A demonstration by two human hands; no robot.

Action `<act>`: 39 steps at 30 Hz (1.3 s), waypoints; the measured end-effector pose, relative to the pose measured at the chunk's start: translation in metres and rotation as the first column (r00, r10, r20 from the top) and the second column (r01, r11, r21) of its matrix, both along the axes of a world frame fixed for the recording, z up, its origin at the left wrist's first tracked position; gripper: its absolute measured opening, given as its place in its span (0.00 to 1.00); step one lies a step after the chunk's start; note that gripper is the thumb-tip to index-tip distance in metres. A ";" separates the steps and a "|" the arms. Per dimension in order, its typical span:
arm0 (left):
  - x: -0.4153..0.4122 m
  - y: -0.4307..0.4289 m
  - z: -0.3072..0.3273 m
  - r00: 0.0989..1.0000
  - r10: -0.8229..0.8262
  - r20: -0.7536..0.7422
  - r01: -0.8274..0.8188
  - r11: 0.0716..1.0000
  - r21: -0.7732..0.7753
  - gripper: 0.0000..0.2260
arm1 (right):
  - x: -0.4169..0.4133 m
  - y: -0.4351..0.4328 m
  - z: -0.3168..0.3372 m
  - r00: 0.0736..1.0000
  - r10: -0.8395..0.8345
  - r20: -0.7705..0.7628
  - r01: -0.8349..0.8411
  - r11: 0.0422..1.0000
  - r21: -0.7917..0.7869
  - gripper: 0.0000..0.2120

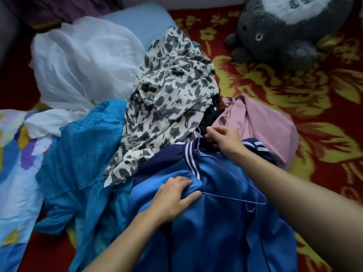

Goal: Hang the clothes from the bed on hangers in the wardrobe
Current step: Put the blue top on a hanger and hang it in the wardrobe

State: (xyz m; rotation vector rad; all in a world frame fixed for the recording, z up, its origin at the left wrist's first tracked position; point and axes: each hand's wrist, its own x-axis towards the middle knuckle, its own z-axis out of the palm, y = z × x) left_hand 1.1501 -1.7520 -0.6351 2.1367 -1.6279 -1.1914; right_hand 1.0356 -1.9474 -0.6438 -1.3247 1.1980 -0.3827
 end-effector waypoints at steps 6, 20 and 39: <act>-0.005 -0.045 0.005 0.965 0.141 0.219 -0.020 0.878 -0.479 0.15 | -0.132 0.004 0.003 0.822 -0.267 -0.504 -0.013 0.875 -0.485 0.14; -0.049 -0.145 -0.001 0.838 -0.160 0.522 0.342 0.899 -0.273 0.13 | -0.226 -0.006 0.020 0.823 -0.567 0.022 0.566 0.819 -0.088 0.15; -0.031 -0.012 -0.006 0.799 0.230 0.556 -0.114 0.965 -0.237 0.31 | -0.149 0.007 0.026 0.899 0.011 -0.437 -0.264 0.811 -0.523 0.11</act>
